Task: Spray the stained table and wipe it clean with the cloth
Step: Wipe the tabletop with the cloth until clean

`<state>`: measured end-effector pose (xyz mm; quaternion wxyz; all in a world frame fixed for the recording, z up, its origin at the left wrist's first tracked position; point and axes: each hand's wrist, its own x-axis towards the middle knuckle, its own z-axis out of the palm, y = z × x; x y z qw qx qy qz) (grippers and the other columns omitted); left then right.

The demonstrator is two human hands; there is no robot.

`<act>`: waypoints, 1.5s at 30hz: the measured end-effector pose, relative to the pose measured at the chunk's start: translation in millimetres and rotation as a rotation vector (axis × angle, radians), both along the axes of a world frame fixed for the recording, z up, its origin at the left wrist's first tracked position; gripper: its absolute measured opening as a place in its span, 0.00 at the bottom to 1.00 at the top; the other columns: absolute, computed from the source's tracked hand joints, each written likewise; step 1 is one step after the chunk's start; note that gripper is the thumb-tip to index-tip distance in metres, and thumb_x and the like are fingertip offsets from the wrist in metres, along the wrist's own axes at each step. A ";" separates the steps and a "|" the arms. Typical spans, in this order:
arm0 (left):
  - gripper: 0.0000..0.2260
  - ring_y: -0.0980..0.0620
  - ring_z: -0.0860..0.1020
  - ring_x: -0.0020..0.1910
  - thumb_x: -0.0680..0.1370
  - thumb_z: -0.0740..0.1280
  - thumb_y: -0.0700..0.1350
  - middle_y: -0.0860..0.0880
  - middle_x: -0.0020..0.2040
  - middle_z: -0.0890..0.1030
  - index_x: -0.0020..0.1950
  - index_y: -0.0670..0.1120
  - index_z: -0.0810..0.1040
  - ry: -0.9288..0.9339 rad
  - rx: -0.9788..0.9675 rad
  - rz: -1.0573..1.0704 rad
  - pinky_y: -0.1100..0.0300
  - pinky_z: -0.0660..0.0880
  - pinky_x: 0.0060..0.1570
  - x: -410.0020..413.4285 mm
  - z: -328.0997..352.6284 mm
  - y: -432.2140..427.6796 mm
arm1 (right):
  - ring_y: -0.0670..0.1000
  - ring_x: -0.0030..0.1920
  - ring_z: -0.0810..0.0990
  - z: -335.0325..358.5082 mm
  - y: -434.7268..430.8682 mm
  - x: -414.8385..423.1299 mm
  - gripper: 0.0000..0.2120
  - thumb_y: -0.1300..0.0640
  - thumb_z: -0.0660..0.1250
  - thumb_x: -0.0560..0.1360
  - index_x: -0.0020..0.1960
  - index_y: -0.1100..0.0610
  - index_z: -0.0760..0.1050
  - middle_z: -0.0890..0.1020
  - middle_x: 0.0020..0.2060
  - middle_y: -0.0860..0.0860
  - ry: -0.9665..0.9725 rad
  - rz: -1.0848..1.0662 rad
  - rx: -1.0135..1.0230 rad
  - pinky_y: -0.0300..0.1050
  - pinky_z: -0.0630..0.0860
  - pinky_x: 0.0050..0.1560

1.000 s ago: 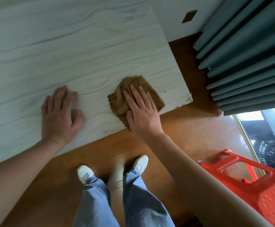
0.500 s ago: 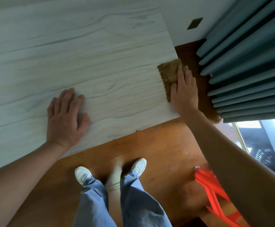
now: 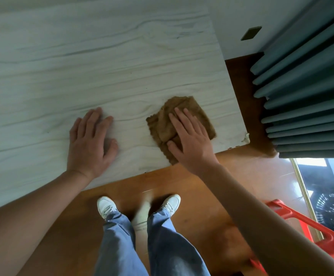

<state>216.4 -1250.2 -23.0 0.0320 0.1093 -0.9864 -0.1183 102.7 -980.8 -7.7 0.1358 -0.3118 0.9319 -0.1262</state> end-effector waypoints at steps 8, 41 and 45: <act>0.27 0.37 0.65 0.79 0.78 0.59 0.55 0.40 0.79 0.67 0.74 0.44 0.73 0.042 -0.025 -0.019 0.40 0.58 0.78 0.7 -4.6 -3.6 | 0.57 0.82 0.45 -9.4 -41.5 -93.7 0.34 0.43 0.52 0.81 0.83 0.53 0.49 0.52 0.82 0.55 0.087 -0.161 0.100 0.57 0.43 0.81; 0.28 0.39 0.59 0.81 0.80 0.56 0.53 0.40 0.82 0.62 0.79 0.45 0.67 -0.061 -0.055 0.037 0.38 0.52 0.79 113.2 1.4 -217.8 | 0.56 0.82 0.45 -9.1 -132.1 96.0 0.34 0.45 0.53 0.79 0.83 0.51 0.50 0.51 0.83 0.54 0.063 -0.401 0.096 0.58 0.41 0.80; 0.28 0.41 0.58 0.82 0.80 0.58 0.52 0.41 0.82 0.62 0.80 0.47 0.66 -0.031 -0.030 0.038 0.39 0.52 0.80 110.3 -1.5 -216.8 | 0.58 0.82 0.45 -10.9 -183.9 71.1 0.34 0.46 0.52 0.79 0.83 0.52 0.48 0.49 0.83 0.55 0.055 -0.460 0.127 0.59 0.41 0.80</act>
